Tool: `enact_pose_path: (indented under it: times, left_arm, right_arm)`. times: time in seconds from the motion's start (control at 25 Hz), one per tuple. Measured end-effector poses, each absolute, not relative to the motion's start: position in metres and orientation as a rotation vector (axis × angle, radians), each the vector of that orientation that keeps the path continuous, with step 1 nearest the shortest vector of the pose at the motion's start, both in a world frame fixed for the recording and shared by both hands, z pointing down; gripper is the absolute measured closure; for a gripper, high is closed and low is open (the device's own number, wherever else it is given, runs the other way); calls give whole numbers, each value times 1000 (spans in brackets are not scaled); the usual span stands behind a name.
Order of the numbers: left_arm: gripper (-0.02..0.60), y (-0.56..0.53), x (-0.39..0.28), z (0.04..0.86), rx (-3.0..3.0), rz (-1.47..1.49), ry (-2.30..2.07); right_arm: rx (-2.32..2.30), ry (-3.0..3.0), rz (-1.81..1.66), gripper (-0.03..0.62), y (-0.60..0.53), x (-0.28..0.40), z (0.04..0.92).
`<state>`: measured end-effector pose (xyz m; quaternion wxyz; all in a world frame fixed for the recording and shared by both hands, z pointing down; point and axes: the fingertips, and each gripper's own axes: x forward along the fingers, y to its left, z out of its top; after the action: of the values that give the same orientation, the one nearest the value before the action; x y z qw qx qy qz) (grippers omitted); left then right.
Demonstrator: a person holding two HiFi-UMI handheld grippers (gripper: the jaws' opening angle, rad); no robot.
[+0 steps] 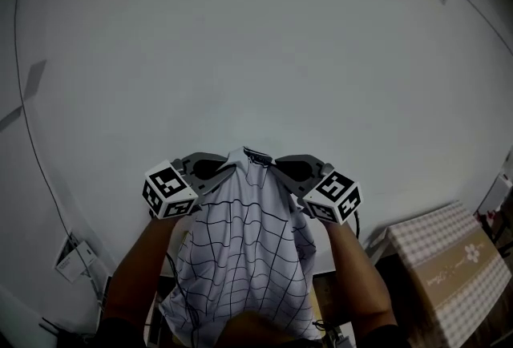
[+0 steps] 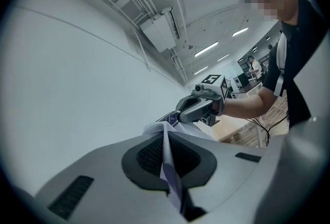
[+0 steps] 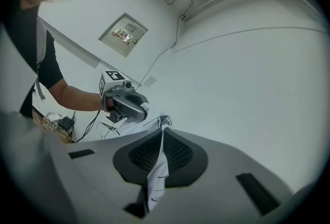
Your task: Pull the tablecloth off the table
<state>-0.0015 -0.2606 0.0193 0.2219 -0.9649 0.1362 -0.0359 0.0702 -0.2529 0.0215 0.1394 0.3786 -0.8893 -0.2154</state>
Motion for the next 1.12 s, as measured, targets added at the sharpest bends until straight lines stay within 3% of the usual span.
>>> enact_pose_path:
  times: [0.72, 1.12]
  left_arm:
    - [569, -247, 9, -153, -2591, 94, 332]
    - [569, -260, -4, -173, -2662, 181, 333]
  right_arm:
    - [1126, -2770, -785, 571, -238, 69, -150]
    - [1174, -2837, -730, 571, -245, 60, -172]
